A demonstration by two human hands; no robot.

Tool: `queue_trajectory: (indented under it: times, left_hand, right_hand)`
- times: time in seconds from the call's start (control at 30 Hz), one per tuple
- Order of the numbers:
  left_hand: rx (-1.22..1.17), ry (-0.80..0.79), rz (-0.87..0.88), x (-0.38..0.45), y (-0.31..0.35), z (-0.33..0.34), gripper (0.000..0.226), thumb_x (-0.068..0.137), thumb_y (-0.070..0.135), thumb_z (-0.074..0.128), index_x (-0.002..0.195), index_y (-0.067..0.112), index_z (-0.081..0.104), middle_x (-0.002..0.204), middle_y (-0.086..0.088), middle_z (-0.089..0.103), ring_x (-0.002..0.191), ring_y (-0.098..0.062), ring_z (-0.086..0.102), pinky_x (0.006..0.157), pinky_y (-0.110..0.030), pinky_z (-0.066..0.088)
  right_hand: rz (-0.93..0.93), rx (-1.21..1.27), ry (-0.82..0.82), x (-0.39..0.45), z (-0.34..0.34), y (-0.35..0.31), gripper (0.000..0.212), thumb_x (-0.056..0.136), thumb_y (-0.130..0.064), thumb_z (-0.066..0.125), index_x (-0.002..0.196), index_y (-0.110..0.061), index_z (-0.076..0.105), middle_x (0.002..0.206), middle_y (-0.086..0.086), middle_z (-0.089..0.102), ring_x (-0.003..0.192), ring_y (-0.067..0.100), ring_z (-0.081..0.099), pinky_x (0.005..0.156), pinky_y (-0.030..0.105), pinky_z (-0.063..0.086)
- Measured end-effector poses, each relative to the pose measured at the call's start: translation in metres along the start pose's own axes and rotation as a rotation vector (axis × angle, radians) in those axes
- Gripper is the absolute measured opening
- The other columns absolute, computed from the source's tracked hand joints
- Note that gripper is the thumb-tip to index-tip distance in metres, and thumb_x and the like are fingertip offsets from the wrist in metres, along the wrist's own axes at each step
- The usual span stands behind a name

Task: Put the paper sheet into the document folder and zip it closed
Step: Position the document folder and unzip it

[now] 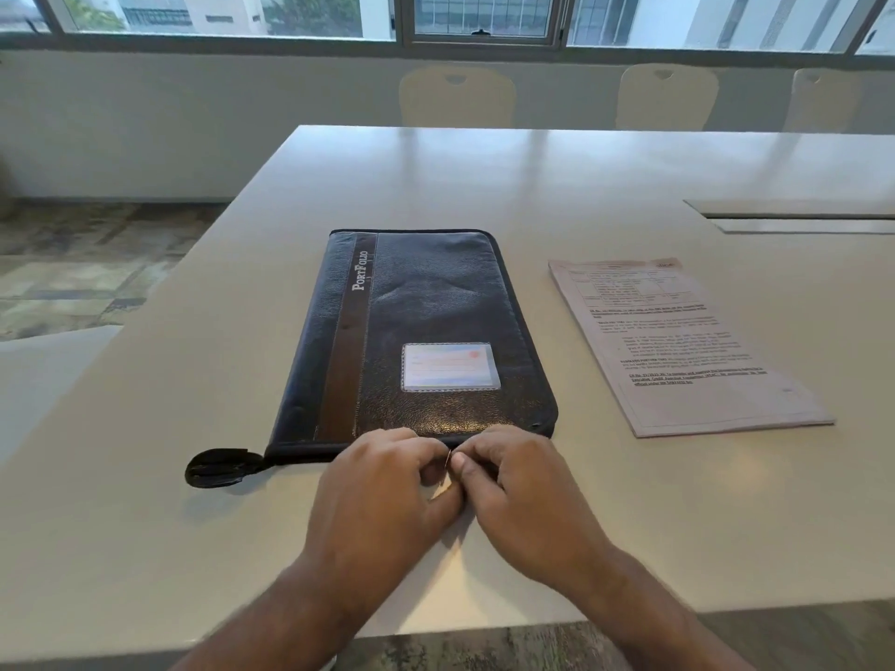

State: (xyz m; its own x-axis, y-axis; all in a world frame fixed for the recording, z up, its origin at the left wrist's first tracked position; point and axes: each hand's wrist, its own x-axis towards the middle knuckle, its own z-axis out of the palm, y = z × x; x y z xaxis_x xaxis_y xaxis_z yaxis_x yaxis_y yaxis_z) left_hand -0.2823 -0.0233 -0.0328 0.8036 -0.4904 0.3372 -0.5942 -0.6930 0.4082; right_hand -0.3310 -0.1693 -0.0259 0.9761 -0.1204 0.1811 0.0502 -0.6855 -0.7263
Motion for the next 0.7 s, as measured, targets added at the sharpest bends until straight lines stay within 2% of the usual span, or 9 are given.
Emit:
queue_trajectory:
  times: [0.13, 0.2, 0.23, 0.3, 0.37, 0.4, 0.47, 0.53, 0.7]
  left_hand:
    - [-0.005, 0.081, -0.056, -0.003, 0.003, 0.004, 0.015, 0.083, 0.039, 0.072, 0.074, 0.027, 0.073, 0.065, 0.014, 0.061, 0.065, -0.008, 0.055, 0.057, -0.029, 0.048]
    - [0.012, 0.101, -0.091, -0.003, 0.007, 0.005, 0.011, 0.080, 0.033, 0.076, 0.072, 0.026, 0.074, 0.063, 0.014, 0.061, 0.063, -0.010, 0.055, 0.054, -0.029, 0.048]
    - [0.023, 0.106, -0.102, -0.003, 0.009, 0.006, 0.010, 0.078, 0.030, 0.077, 0.070, 0.025, 0.074, 0.062, 0.014, 0.061, 0.061, -0.010, 0.055, 0.053, -0.027, 0.047]
    - [0.052, 0.110, -0.118, -0.001, 0.011, 0.006, 0.010, 0.075, 0.027, 0.078, 0.067, 0.025, 0.073, 0.060, 0.012, 0.062, 0.059, -0.010, 0.055, 0.051, -0.023, 0.043]
    - [0.084, 0.098, -0.139, 0.001, 0.011, 0.007, 0.013, 0.076, 0.030, 0.075, 0.066, 0.024, 0.071, 0.060, 0.010, 0.062, 0.058, -0.011, 0.056, 0.051, -0.025, 0.043]
    - [0.099, 0.086, -0.153, 0.002, 0.011, 0.008, 0.015, 0.078, 0.032, 0.073, 0.065, 0.024, 0.070, 0.060, 0.009, 0.062, 0.058, -0.012, 0.056, 0.052, -0.026, 0.045]
    - [0.118, 0.068, -0.175, 0.003, 0.011, 0.007, 0.020, 0.079, 0.036, 0.070, 0.063, 0.024, 0.066, 0.059, 0.009, 0.060, 0.057, -0.011, 0.053, 0.050, -0.027, 0.043]
    - [0.120, 0.066, -0.187, 0.004, 0.011, 0.007, 0.022, 0.078, 0.037, 0.069, 0.061, 0.025, 0.062, 0.058, 0.010, 0.057, 0.054, -0.010, 0.050, 0.048, -0.025, 0.036]
    - [0.097, 0.057, -0.217, 0.004, 0.011, 0.005, 0.022, 0.082, 0.041, 0.065, 0.064, 0.027, 0.061, 0.061, 0.011, 0.058, 0.057, -0.008, 0.050, 0.047, -0.022, 0.032]
  right_hand:
    - [-0.072, -0.063, 0.150, 0.011, -0.018, 0.003, 0.019, 0.086, -0.024, 0.059, 0.071, -0.017, 0.068, 0.069, -0.011, 0.059, 0.065, 0.007, 0.055, 0.059, 0.022, 0.043]
    - [-0.134, -0.125, 0.220, 0.022, -0.022, 0.004, 0.019, 0.088, -0.021, 0.057, 0.070, -0.017, 0.063, 0.071, -0.011, 0.057, 0.068, 0.008, 0.052, 0.062, 0.023, 0.040]
    - [-0.161, -0.162, 0.230, 0.029, -0.022, 0.005, 0.016, 0.089, -0.019, 0.057, 0.076, -0.016, 0.066, 0.078, -0.007, 0.060, 0.075, 0.011, 0.054, 0.068, 0.025, 0.042]
    - [-0.178, -0.239, 0.190, 0.047, -0.018, 0.010, 0.020, 0.091, -0.019, 0.057, 0.104, -0.011, 0.070, 0.105, 0.001, 0.067, 0.102, 0.017, 0.057, 0.090, 0.030, 0.046]
    - [-0.164, -0.298, 0.053, 0.064, -0.011, 0.017, 0.040, 0.096, -0.031, 0.053, 0.132, -0.013, 0.057, 0.138, 0.003, 0.055, 0.134, 0.018, 0.040, 0.112, 0.034, 0.032]
    - [-0.152, -0.325, -0.023, 0.071, -0.007, 0.019, 0.050, 0.098, -0.040, 0.047, 0.142, -0.017, 0.046, 0.150, 0.002, 0.043, 0.143, 0.016, 0.027, 0.117, 0.034, 0.022]
    - [-0.123, -0.398, -0.133, 0.080, 0.002, 0.025, 0.064, 0.097, -0.057, 0.032, 0.151, -0.023, 0.027, 0.161, -0.002, 0.023, 0.149, 0.013, 0.010, 0.119, 0.033, 0.008]
    - [-0.109, -0.467, -0.166, 0.083, 0.008, 0.032, 0.072, 0.094, -0.065, 0.021, 0.154, -0.025, 0.018, 0.163, -0.003, 0.014, 0.149, 0.011, 0.004, 0.118, 0.030, 0.000]
    - [-0.104, -0.534, -0.172, 0.084, 0.009, 0.039, 0.074, 0.093, -0.069, 0.013, 0.155, -0.028, 0.009, 0.163, -0.008, 0.006, 0.148, 0.006, -0.001, 0.120, 0.030, -0.003]
